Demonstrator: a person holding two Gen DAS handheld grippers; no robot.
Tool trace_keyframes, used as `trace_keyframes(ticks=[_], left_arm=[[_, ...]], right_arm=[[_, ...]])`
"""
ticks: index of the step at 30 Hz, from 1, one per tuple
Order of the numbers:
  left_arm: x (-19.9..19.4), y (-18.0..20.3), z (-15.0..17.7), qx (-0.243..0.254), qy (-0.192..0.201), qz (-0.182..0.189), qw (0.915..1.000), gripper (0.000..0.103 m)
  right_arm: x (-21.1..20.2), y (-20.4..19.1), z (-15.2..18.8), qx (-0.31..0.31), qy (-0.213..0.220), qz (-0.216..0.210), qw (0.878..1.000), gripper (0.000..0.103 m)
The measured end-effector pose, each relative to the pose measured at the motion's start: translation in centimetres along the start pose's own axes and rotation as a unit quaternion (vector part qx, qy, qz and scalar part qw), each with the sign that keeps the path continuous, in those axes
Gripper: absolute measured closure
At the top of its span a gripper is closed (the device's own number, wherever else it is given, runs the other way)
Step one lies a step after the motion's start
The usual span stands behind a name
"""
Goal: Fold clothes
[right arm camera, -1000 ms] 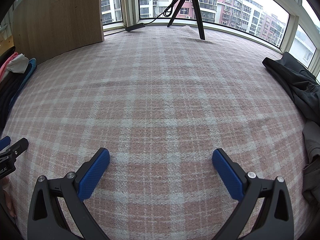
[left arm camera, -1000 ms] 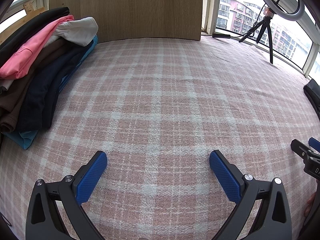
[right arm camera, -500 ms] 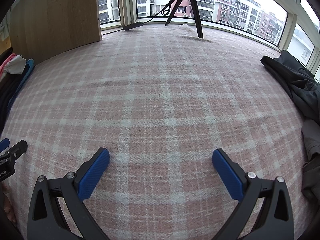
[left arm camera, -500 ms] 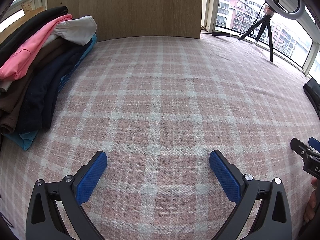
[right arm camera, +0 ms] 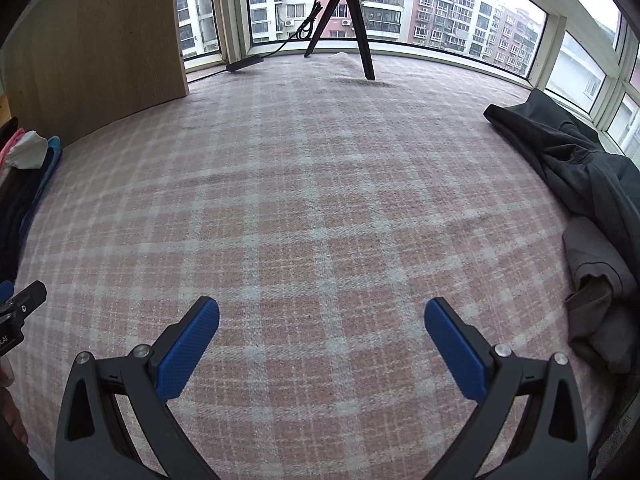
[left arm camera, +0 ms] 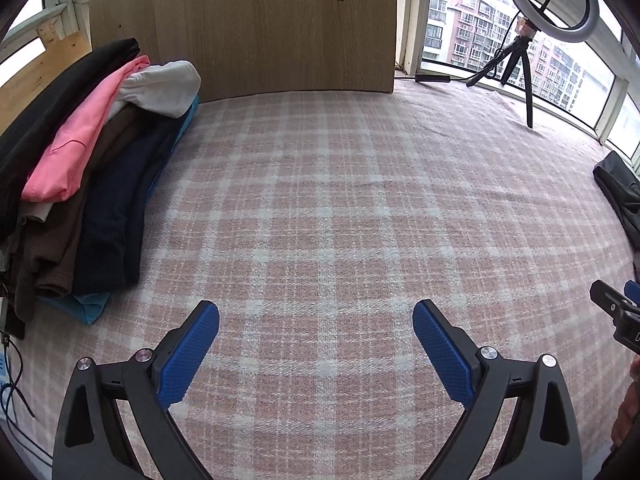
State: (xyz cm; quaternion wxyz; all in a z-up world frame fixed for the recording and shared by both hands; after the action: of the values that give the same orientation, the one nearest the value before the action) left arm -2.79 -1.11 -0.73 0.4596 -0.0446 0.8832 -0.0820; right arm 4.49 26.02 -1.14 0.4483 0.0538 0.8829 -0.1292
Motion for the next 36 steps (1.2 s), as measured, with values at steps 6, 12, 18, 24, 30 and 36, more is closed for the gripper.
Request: trace_keyframes(ticks=[6,12,18,24,30,36], left_arm=[[-3.5,-1.1,-0.4,0.011,0.032,0.019,0.9993,0.006],[-7.7,-0.7,-1.1,0.031,0.07,0.04,0.9963,0.005],[-10.1,-0.1,-2.3,0.042,0.095,0.061,0.9927,0.005],[-12.7,2.5,-3.0,0.06,0.122,0.1,0.9857,0.005],[-13.5,6.0,-2.8,0.094,0.129,0.132,0.9784,0.005],[-15.4,9.0,-3.1,0.11,0.136,0.147,0.9735,0.005]], right_arm=[[-3.7,-0.1,-0.3,0.012,0.031,0.015,0.999,0.0],[-7.3,-0.3,-0.4,0.024,0.059,0.024,0.998,0.0],[-10.6,0.4,-0.3,0.033,0.083,0.032,0.996,0.0],[-13.6,3.3,0.2,0.06,0.098,0.066,0.991,0.0],[-16.4,6.3,0.4,0.075,0.119,0.103,0.985,0.0],[-17.7,9.7,0.2,0.083,0.127,0.11,0.982,0.0]])
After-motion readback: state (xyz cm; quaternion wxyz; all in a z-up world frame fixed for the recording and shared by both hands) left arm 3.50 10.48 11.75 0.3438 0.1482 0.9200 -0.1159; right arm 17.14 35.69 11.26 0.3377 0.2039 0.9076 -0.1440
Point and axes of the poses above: each gripper's, at about its wrist camera, not at the fingertips, and x roughly the way its jaws point, y to its right, z to its underside, the point moved 4 cm from there along x, roughly the way its jaws point, and after that the axes turned 13 degrees about -z, right-handed, at the moved point
